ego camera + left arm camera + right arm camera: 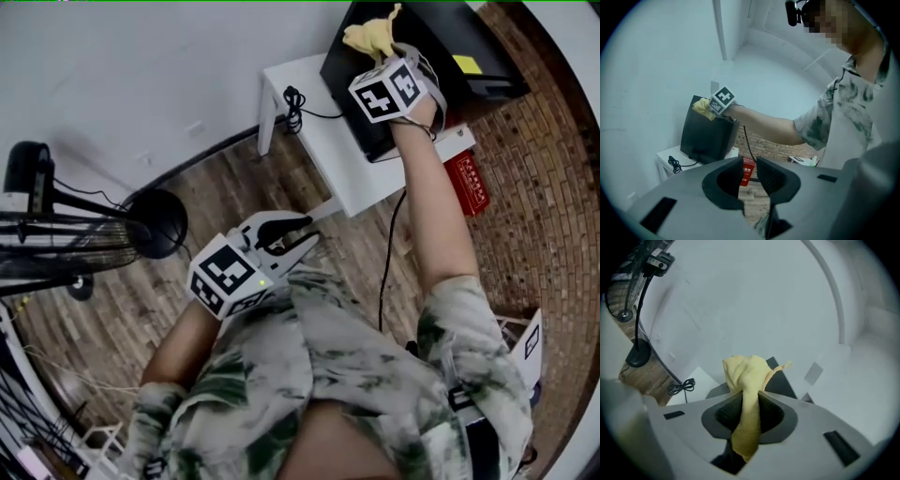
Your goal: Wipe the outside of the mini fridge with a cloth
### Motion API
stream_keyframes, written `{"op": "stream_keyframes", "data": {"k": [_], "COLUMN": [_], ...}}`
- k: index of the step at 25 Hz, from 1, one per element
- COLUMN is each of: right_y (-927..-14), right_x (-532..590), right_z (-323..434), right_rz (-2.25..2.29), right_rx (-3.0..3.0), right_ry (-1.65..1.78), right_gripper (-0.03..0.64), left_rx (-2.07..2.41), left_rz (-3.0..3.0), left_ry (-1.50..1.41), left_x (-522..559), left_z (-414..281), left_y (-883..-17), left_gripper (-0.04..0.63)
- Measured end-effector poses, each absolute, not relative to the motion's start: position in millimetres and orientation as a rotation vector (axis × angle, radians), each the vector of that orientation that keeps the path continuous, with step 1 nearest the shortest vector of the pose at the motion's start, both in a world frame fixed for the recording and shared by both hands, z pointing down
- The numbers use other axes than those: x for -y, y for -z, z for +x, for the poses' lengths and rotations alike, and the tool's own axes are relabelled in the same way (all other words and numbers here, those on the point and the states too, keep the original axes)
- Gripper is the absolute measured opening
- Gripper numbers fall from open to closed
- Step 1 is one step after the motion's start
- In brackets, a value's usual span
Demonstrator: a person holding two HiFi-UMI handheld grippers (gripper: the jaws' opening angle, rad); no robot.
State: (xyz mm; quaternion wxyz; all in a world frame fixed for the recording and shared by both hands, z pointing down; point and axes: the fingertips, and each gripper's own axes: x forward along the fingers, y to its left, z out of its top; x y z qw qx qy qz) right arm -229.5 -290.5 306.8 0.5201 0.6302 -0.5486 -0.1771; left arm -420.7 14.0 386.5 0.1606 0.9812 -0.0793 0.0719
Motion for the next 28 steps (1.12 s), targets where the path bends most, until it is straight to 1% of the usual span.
{"op": "stream_keyframes", "data": {"k": [4, 8, 14, 28], "right_y": [-261.1, -254.3, -297.1, -414.6], "right_x": [311.4, 328.6, 343.9, 359.9], "right_z": [-221.3, -205.4, -186.6, -187.7], "right_rz": [1.548, 1.546, 1.497, 1.365], "right_rx": [1.243, 1.169, 1.110, 1.100], "right_ry": [0.476, 0.451, 0.363, 0.221], "right_gripper": [0.095, 0.095, 0.095, 0.095], "left_rx": [0.239, 0.266, 0.298, 0.389], "left_rz": [2.813, 2.802, 2.786, 2.728], "left_ry": [-0.190, -0.183, -0.179, -0.180], "left_x": [-12.4, -11.7, -12.0, 2.7], "left_z": [-420.0, -422.8, -428.8, -443.3], "left_y": [-382.8, -385.0, -387.8, -399.9], "left_gripper": [0.092, 0.092, 0.092, 0.092]}}
